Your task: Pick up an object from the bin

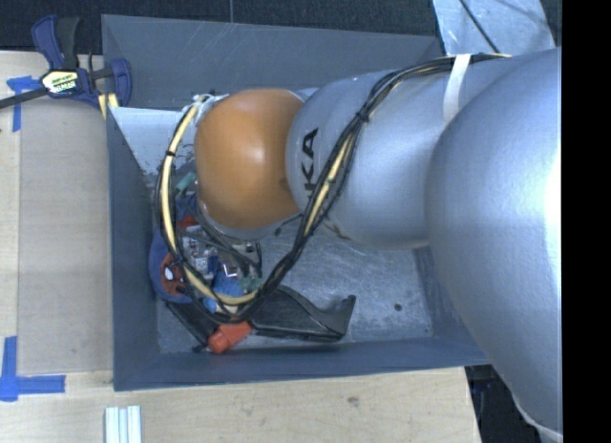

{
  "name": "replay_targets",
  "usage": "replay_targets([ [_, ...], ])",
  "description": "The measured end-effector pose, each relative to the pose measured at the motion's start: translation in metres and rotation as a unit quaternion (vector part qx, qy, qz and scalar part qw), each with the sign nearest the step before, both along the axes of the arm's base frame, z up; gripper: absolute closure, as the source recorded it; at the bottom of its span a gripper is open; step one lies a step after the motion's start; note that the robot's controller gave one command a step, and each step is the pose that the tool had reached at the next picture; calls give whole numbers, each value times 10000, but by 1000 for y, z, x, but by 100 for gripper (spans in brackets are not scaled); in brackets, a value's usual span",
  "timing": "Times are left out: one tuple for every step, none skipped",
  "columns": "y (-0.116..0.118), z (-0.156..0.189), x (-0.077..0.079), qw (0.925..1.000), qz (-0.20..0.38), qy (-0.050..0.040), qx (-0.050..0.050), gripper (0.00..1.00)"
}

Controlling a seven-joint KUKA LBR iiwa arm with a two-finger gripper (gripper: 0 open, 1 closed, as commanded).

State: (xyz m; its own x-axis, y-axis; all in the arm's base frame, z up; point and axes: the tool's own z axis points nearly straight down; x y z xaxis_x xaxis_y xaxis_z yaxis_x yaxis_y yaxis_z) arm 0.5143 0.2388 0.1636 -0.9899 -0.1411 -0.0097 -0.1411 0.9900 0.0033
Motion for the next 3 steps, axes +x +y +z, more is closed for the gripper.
replay_targets([
  [3,-42,-3,9940,-1088,55,-23,100],
  [-9,67,39,9947,-1026,-13,8,100],
  [-5,-14,28,9960,-895,71,-33,100],
])
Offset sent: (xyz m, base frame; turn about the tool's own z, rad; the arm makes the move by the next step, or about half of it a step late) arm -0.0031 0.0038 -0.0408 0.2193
